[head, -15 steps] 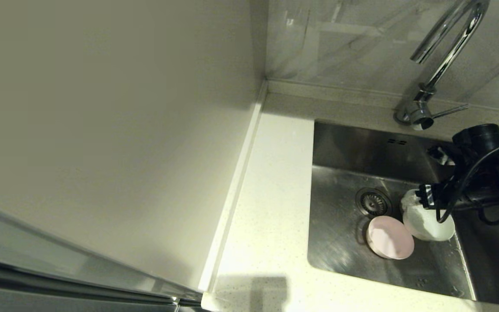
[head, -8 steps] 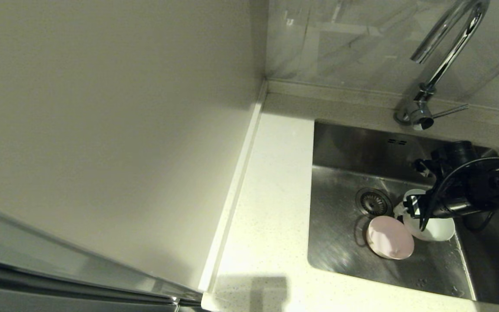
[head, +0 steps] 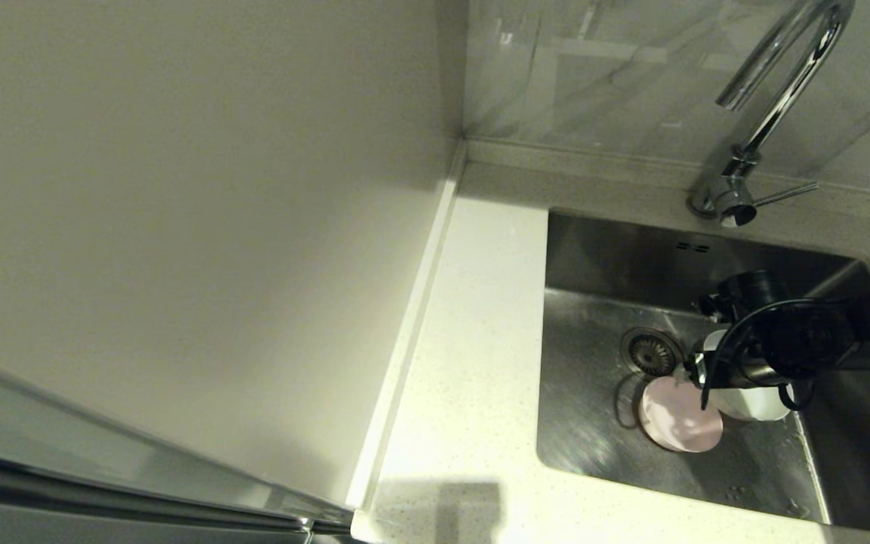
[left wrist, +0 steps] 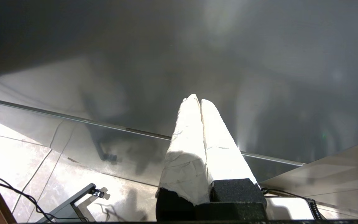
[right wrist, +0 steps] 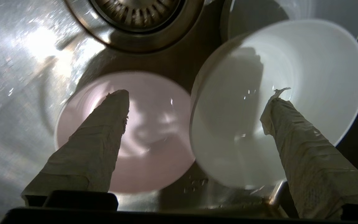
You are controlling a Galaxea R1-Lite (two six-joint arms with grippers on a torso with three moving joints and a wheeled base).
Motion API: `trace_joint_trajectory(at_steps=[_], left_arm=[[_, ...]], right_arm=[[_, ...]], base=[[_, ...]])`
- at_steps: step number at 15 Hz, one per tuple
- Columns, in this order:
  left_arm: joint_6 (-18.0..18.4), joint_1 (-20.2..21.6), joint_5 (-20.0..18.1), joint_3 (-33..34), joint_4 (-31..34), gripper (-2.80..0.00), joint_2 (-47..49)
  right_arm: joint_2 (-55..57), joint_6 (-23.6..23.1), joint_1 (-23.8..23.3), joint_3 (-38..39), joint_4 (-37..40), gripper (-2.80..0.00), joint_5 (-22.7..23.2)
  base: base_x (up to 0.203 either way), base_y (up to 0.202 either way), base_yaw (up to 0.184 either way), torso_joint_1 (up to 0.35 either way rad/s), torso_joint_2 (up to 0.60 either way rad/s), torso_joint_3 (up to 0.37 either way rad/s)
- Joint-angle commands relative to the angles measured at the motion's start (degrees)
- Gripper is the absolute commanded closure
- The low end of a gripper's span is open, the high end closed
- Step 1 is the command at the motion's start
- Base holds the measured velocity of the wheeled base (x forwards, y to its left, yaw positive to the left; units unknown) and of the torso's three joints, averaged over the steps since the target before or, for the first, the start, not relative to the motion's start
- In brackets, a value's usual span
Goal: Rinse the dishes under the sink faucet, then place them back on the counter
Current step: Put a bowl back to the table from the sink
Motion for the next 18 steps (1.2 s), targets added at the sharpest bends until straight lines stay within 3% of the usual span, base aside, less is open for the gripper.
trace_joint_trajectory(at_steps=[1,4,5,13,18], left_arm=[[0.01,-0.01,0.03,0.00,-0.02,0.00,-0.21],[-0.03,0.01,0.03,0.00,-0.02,0.00,-0.20],[-0.03,0.02,0.03,0.00,-0.02,0.00,-0.18],[-0.03,-0.05,0.03,0.00,-0.02,0.00,-0.18],[-0.03,0.02,0.03,0.00,-0.02,0.00,-0.18]], right_arm=[[2.80,0.02,-0.02,-1.64,-0.04,-2.80,-0.32],[3.88,0.15,-0.10,-2.39,-0.20,-2.80,-0.85],[3.79,0.16,-0.11,-2.48,-0.21,0.00,-0.85],[1.80,0.77,-0.37,-2.48,-0.30,0.00,-0.76],[-2.49,5.08,-0.68,-2.09,-0.14,0.00,-0.61]], base=[[0.000,0.000,0.000,0.000,0.00,0.000],[0.000,0.000,0.000,0.000,0.00,0.000],[0.000,0.000,0.000,0.000,0.00,0.000],[0.000,0.000,0.000,0.000,0.00,0.000],[0.000,0.000,0.000,0.000,0.00,0.000]])
